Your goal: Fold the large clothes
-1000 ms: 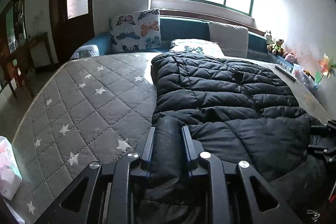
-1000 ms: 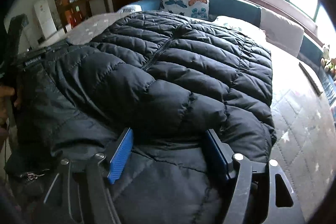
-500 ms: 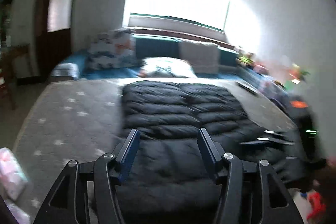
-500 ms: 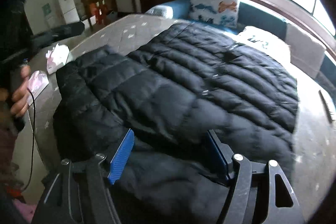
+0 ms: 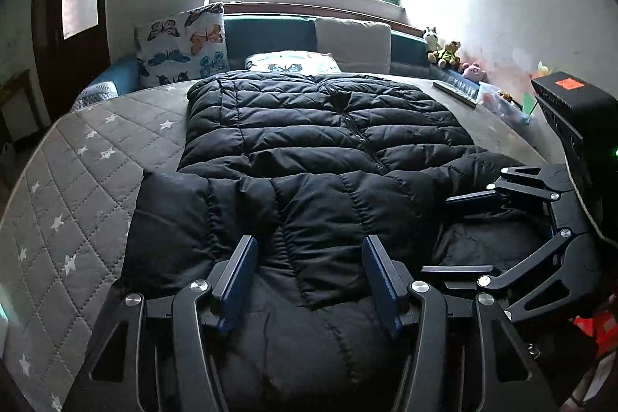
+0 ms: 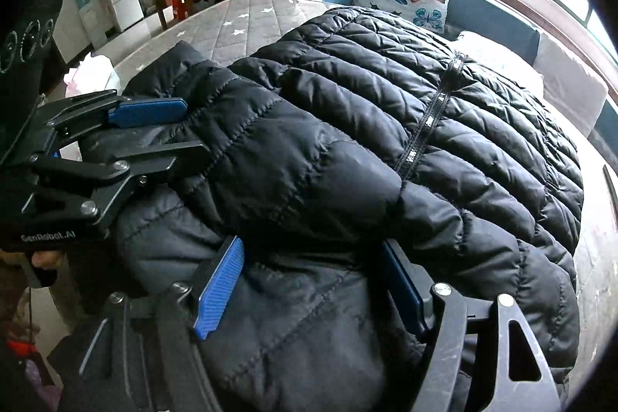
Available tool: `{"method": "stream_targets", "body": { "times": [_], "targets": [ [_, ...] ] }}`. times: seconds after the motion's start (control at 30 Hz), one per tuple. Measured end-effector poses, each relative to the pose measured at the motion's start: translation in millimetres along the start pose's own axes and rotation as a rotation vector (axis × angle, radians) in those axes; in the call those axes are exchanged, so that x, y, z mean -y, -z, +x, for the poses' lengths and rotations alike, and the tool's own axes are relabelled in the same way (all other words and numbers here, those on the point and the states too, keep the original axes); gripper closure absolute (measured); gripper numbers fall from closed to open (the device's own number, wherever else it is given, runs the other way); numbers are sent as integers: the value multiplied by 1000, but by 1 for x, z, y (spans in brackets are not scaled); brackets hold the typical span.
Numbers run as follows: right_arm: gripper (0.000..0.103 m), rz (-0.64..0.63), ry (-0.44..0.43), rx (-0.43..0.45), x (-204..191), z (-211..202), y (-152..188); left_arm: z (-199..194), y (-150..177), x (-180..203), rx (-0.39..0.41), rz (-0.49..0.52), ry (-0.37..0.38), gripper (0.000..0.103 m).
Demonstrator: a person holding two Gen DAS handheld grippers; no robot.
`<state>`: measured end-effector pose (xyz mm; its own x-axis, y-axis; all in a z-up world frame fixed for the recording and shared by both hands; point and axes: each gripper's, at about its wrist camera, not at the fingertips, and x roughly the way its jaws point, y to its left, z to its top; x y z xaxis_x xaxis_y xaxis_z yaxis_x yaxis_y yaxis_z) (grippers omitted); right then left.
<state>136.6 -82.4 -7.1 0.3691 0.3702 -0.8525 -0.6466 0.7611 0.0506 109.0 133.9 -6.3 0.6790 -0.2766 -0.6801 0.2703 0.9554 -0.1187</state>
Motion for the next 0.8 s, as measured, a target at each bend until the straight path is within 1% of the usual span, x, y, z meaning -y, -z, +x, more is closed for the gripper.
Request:
{"method": "stream_targets", "body": {
  "times": [0.17,0.47,0.57,0.6,0.7,0.8],
  "targets": [
    [23,4,3,6,-2,2,2,11,-1,-7,-4,-22,12,43],
    [22,9,7,13,-2,2,2,10,0,-10,-13,-31,20,43],
    [23,22,-24,28,3,-16,5,10,0,-13,-11,-44,31,43],
    [22,33,-28,49,7,-28,8,10,1,-14,-9,-46,33,43],
    [22,60,16,80,26,-58,21,11,1,-14,-7,-48,36,43],
    [22,116,54,73,49,-76,39,11,1,-15,-4,-48,38,43]
  ]
}}
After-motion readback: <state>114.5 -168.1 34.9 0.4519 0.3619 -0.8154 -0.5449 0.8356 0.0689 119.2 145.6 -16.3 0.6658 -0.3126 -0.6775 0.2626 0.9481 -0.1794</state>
